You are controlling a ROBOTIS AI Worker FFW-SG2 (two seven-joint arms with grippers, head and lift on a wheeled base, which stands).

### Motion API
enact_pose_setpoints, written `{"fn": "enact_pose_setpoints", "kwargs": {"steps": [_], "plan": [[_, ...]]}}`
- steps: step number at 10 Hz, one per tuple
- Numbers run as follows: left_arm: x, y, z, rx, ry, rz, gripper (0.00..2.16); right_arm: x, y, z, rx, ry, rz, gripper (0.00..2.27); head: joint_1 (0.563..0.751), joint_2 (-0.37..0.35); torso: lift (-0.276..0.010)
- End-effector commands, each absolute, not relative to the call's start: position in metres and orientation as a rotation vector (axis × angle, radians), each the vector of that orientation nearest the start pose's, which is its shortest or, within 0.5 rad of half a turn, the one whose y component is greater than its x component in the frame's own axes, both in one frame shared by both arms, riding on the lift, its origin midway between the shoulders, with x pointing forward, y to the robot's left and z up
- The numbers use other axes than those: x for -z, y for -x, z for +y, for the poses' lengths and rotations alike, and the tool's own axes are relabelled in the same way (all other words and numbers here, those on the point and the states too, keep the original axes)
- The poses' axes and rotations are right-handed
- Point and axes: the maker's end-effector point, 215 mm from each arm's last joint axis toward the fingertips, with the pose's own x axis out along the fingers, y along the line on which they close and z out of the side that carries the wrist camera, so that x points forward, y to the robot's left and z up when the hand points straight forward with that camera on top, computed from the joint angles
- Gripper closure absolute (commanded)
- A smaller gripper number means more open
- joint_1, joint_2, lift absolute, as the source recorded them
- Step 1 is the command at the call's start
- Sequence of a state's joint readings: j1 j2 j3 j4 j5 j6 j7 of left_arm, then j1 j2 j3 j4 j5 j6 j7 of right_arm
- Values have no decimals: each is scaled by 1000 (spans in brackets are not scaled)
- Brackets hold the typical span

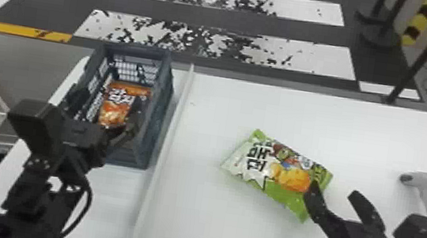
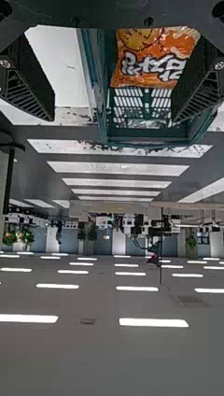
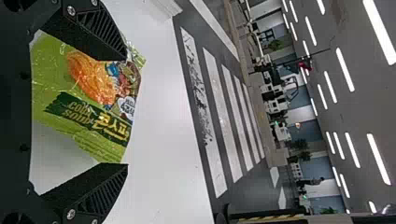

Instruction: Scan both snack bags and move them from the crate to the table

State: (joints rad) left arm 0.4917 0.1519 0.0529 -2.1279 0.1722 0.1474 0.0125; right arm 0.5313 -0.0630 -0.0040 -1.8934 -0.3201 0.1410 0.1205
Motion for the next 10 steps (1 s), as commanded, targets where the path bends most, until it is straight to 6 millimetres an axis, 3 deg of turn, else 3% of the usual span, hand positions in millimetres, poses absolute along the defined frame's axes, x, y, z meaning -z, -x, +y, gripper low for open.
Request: {"fn": "enact_pose_setpoints", "kwargs": {"steps": [1, 3, 5, 6, 7, 8, 9, 10], "plan": [[336, -452, 263, 26, 18, 95, 76, 501, -401, -201, -160, -333, 468, 120, 695, 78, -88], [339, -452, 261, 31, 24, 102, 76, 526, -392, -188, -204, -358, 569, 120, 695, 86, -88], [341, -452, 261, 30, 24, 105, 76, 531, -390, -174, -253, -424, 605, 178, 695, 101, -88], [342, -452, 261, 30, 26, 106, 76, 537, -390, -169, -265, -457, 633, 441, 695, 112, -88], [343, -452, 262, 30, 27, 109, 76, 536, -394, -170, -270, -462, 633, 981, 695, 120, -88], [347, -451, 262, 29, 27, 115, 76, 535, -396, -171, -264, -467, 627, 1899, 695, 122, -88], [347, -451, 262, 29, 27, 115, 76, 530, -402, -178, -252, -457, 601, 2260, 695, 123, -88], [348, -451, 262, 31, 30, 119, 76, 516, -411, -186, -241, -439, 531, 2260, 695, 119, -88]]}}
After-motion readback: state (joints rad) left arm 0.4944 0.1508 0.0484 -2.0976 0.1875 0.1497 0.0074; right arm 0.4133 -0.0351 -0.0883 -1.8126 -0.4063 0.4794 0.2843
